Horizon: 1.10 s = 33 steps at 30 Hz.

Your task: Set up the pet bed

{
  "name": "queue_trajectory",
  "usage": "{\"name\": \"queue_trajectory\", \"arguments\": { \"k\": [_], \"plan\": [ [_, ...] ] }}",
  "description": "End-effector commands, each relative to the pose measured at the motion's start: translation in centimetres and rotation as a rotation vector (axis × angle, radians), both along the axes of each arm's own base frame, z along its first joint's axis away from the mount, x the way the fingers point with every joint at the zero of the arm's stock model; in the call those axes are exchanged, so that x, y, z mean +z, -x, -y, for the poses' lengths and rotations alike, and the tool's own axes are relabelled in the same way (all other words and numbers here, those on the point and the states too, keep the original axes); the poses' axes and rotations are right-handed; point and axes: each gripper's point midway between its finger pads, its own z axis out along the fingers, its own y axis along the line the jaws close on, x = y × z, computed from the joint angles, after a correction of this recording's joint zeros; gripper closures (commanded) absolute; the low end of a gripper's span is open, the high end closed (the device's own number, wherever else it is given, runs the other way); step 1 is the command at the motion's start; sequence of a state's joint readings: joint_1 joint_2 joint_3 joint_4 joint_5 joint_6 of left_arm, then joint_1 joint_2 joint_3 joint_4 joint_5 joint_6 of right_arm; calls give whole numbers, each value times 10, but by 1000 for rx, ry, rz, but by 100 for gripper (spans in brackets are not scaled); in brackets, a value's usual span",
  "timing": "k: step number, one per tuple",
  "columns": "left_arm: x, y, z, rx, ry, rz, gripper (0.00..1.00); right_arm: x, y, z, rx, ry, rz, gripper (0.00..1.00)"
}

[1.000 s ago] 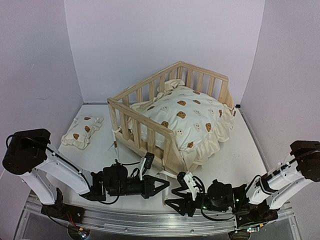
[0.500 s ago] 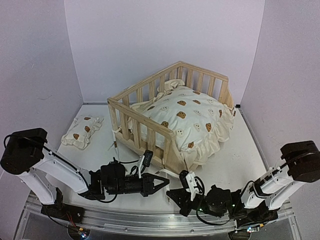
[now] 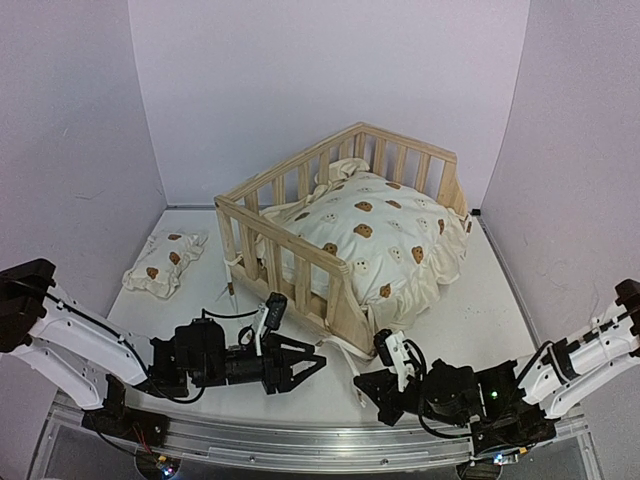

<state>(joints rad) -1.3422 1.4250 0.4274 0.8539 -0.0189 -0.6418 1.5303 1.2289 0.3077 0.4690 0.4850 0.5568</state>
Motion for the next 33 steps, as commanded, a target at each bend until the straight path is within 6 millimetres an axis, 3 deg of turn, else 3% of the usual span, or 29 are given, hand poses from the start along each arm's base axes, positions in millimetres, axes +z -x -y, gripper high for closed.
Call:
{"name": "queue_trajectory", "arguments": {
  "k": [1, 3, 6, 13, 20, 24, 27, 33],
  "plan": [
    [27, -1, -4, 16, -38, 356, 31, 13, 3, -6, 32, 41, 12, 100],
    [27, 3, -3, -4, -100, 564, 24, 17, 3, -6, 35, 35, 18, 100],
    [18, 1, 3, -30, -234, 895, 28, 21, 4, -7, 40, 25, 23, 100],
    [16, -20, 22, -12, -451, 1298, 32, 28, 9, -13, 77, 13, 23, 100],
    [14, -28, 45, -30, -536, 1462, 46, 36, 13, -20, 110, -3, 24, 100],
    [1, -30, 56, -86, -595, 1526, 55, 38, 14, -20, 116, -9, 20, 100],
    [-7, -36, 58, -110, -624, 1539, 58, 42, 15, -21, 121, -20, 17, 100],
    [-7, -51, 54, -104, -629, 1499, 76, 46, 16, -22, 126, -28, 16, 100]
  ]
}}
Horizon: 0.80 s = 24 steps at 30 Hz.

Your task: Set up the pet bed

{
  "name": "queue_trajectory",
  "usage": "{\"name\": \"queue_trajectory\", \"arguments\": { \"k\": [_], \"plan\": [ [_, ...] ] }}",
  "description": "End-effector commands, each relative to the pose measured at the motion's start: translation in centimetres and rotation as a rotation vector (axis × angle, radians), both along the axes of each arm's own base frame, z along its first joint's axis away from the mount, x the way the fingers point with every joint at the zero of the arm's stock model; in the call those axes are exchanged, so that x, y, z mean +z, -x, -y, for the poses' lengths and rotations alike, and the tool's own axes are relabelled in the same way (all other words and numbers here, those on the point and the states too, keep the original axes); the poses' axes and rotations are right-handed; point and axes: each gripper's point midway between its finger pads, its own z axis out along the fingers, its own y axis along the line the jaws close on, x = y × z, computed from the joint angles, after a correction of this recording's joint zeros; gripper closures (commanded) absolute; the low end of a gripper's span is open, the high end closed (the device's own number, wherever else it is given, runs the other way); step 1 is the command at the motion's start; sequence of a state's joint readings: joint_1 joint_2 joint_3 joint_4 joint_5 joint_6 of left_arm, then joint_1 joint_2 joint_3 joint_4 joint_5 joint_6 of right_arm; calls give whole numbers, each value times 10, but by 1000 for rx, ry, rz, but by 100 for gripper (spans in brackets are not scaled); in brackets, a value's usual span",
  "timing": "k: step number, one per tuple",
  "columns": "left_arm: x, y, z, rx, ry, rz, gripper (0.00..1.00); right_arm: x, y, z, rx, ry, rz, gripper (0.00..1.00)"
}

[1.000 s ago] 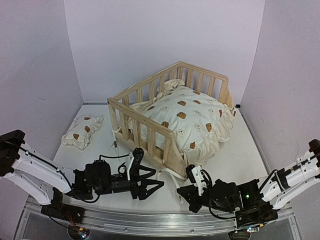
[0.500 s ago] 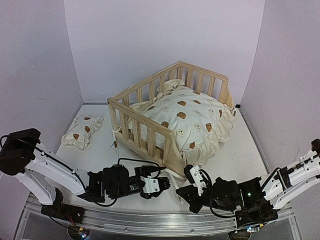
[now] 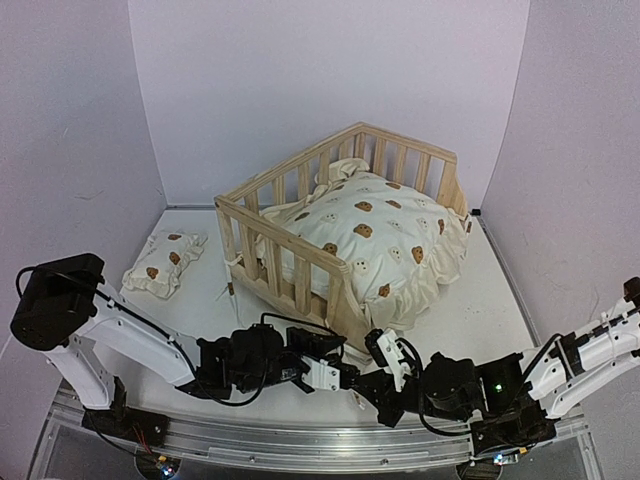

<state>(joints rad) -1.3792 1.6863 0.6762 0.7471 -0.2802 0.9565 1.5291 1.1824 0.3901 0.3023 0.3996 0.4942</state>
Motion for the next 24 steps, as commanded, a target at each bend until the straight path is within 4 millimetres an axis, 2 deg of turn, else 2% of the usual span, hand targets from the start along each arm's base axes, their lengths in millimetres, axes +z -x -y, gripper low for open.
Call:
{"name": "queue_trajectory", "arguments": {
  "k": [1, 4, 8, 13, 16, 20, 24],
  "plan": [
    [22, -13, 4, 12, 54, -2, 80, 37, 4, -12, 27, -94, 4, 100],
    [22, -11, 2, 13, 73, -44, 89, 45, 1, -11, 19, -83, 28, 100],
    [15, -6, 0, 1, 73, -109, 100, 72, -6, -9, 6, -77, 103, 100],
    [11, 5, -3, -32, 67, -197, 100, 101, -20, -11, -5, -65, 221, 100],
    [10, 9, -6, -39, 65, -243, 100, 109, -36, -17, -9, -46, 274, 100],
    [5, 16, -5, -62, 43, -307, 100, 123, -51, -32, 22, -49, 314, 100],
    [-3, 19, -8, -76, 23, -354, 100, 139, -57, -47, 51, -48, 350, 100]
  ]
}}
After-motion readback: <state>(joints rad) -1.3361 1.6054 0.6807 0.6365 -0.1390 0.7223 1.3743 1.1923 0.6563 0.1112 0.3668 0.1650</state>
